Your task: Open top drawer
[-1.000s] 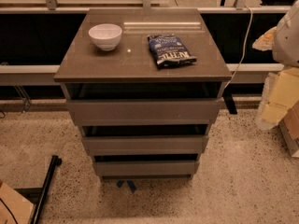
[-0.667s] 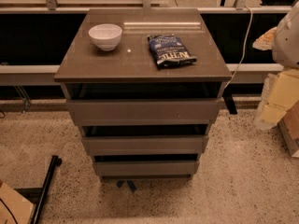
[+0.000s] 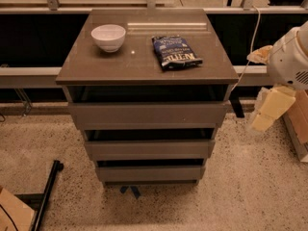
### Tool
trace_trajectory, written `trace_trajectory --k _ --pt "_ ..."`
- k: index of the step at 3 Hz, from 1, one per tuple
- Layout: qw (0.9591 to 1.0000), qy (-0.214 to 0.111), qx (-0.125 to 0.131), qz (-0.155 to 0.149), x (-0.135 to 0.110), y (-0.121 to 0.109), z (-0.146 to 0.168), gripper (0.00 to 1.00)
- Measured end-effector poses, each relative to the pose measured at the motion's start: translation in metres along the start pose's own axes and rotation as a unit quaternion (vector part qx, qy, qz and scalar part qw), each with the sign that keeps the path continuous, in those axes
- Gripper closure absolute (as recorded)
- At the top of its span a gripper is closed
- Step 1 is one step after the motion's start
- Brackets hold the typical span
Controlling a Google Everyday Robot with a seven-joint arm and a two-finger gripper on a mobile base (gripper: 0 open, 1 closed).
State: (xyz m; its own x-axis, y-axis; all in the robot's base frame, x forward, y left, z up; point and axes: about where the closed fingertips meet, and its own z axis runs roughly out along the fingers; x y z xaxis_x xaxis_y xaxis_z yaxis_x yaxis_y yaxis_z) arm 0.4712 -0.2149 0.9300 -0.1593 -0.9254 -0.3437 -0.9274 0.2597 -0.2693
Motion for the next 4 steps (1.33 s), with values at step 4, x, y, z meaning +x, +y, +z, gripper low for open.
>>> trace_trajectory --k 4 --pt "0.9985 -0.05 -0.024 0.002 -0.012 0.004 0.098 0.0"
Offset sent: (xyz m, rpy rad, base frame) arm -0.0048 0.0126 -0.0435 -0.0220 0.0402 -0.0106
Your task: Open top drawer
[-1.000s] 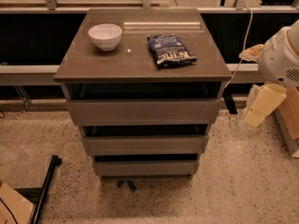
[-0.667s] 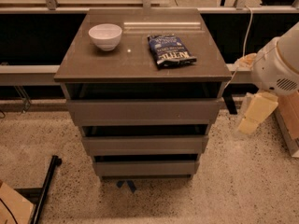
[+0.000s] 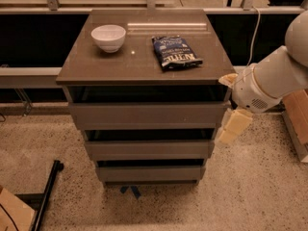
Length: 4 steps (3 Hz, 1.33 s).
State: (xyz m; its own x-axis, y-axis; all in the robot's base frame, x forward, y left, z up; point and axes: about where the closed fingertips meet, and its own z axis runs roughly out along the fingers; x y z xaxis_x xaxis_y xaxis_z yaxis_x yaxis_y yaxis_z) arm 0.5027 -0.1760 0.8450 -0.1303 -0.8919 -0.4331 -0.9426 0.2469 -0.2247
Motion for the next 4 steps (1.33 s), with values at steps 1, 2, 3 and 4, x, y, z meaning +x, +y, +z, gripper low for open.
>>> trace_trajectory --k 1,2,3,4 --pt "0.9996 -0.026 -0.012 0.002 0.002 -0.016 0.037 0.0" --pt "0.9996 -0.026 -0.013 0.003 0.002 -0.016 0.037 0.0" --pt "0.9992 -0.035 -0.017 0.013 0.004 -0.013 0.039 0.0" --pt "0.998 -0.06 -0.02 -0.003 -0.012 -0.023 0.064 0.0"
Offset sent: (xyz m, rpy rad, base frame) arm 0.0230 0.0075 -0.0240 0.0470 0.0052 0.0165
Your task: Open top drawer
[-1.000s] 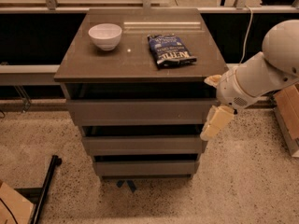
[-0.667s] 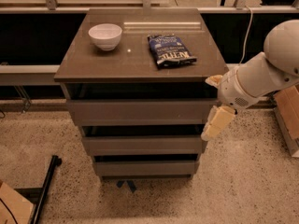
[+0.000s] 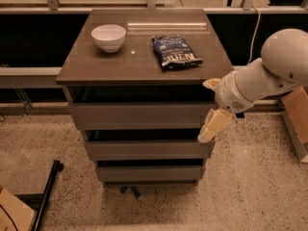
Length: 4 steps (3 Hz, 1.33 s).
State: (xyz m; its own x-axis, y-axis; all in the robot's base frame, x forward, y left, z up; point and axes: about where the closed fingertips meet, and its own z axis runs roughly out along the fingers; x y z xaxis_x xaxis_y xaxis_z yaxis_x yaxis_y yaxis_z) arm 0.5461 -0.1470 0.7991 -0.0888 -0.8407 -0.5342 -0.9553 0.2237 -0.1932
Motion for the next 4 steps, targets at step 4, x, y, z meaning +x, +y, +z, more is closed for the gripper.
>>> trace_trajectory --k 4 --pt "0.9991 -0.027 -0.031 0.01 0.022 -0.039 0.088 0.0"
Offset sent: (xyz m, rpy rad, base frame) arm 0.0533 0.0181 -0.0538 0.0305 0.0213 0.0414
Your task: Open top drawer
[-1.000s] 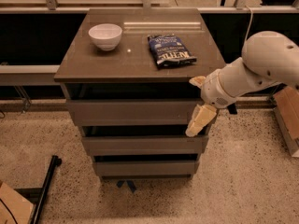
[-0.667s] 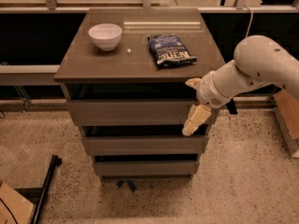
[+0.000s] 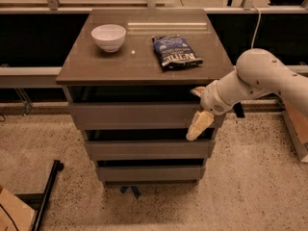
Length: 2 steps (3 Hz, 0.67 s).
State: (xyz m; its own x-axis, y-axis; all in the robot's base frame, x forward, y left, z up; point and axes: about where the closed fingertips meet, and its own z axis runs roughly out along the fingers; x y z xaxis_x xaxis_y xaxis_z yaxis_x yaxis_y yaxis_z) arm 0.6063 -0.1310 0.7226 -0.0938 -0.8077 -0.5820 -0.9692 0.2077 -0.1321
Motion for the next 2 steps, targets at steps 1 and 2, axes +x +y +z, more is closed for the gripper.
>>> trace_trajectory --k 1,2 --pt "0.9999 -0.01 -0.004 0.01 0.015 -0.012 0.019 0.0" --pt "0.9997 -0.015 -0.005 0.021 0.033 -0.029 0.033 0.0"
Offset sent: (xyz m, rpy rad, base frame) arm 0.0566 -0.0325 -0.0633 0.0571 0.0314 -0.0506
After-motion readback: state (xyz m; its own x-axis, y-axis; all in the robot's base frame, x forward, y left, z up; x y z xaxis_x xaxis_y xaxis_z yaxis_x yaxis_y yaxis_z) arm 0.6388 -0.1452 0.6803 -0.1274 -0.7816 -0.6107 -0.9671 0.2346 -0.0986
